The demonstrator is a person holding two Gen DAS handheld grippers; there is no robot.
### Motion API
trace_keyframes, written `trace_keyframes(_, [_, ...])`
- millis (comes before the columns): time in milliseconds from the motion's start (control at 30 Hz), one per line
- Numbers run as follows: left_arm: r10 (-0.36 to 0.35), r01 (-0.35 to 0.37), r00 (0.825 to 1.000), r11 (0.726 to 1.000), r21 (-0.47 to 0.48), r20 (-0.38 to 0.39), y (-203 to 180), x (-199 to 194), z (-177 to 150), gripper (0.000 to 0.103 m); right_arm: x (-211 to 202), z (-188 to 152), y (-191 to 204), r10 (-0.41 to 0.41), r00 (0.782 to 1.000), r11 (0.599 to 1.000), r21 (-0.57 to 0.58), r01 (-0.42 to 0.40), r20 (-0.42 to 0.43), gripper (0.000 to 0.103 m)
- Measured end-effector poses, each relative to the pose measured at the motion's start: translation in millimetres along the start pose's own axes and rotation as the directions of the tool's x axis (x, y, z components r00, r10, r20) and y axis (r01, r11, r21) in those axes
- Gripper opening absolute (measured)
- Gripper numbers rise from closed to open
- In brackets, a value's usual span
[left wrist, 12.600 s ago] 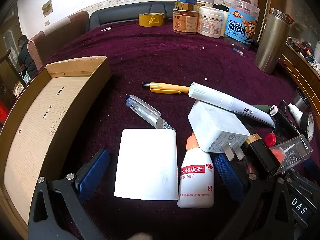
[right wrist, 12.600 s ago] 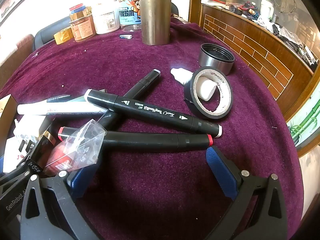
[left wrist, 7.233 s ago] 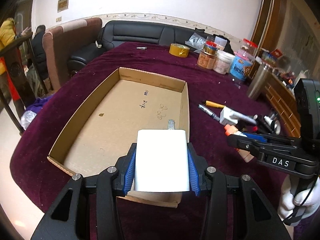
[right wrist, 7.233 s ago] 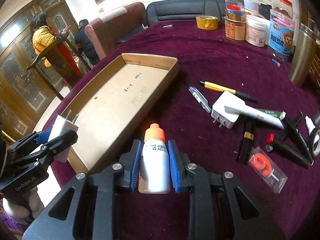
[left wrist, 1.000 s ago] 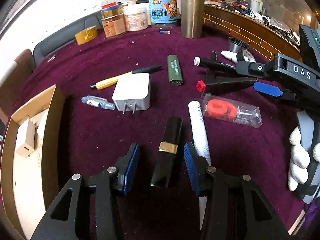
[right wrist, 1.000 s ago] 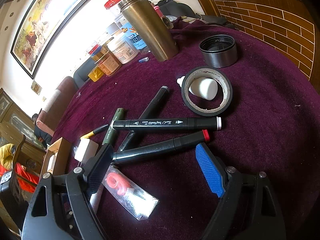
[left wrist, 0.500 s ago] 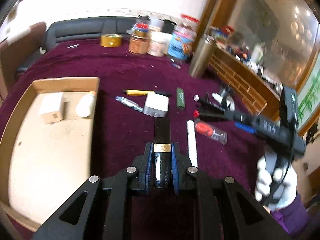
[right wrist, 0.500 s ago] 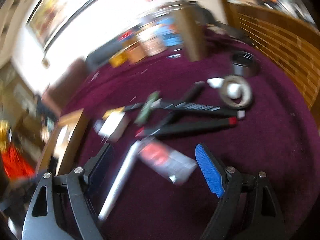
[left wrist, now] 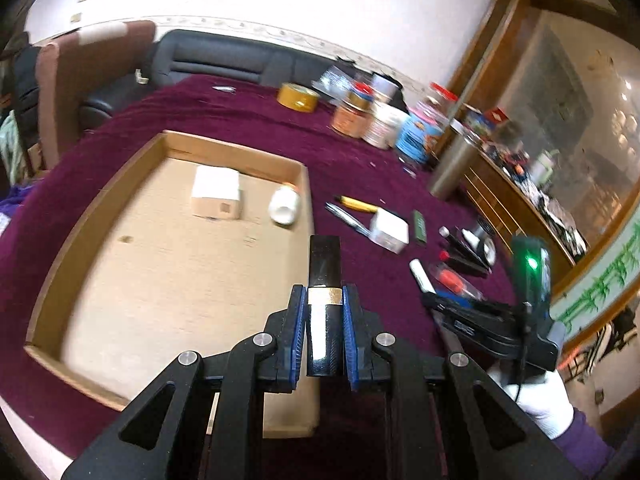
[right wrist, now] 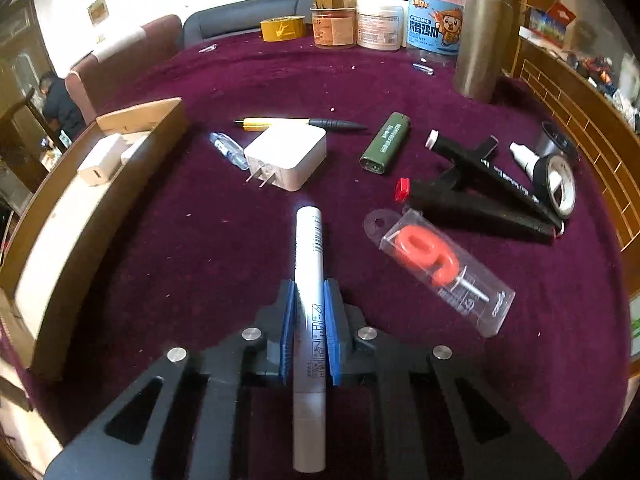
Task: Organize rigid objects
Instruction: 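Carry the lipstick and marker into the tray and open both grippers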
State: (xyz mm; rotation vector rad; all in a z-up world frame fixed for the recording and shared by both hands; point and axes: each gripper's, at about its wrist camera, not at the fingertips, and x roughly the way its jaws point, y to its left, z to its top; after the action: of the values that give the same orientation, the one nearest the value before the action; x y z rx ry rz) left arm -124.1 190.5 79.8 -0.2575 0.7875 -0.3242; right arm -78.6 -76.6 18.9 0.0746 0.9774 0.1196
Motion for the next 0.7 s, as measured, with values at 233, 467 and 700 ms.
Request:
trace_keyframes(233, [0.063, -0.062, 0.998, 0.996, -0.067, 0.013, 45.1, -4.2, 16.2, 0.014, -27.6, 7.6, 1.2, 0.22, 0.975, 0.971, 0.085, -0.222, 0.028, 0.012])
trace_keyframes(467, [0.13, -0.134, 0.991, 0.986, -0.099, -0.04, 78.4, 19.3, 43.8, 0.014, -26.3, 49.3, 51.9, 0.446, 0.895, 0.89, 0.103, -0.444, 0.005, 0.012])
trace_keyframes(700, [0.172, -0.18, 0.981, 0.979, -0.092, -0.092, 97.0, 59.1, 77.4, 0.014, 9.0, 84.9, 119.0, 0.494, 0.867, 0.869, 0.084, -0.488, -0.068, 0.012])
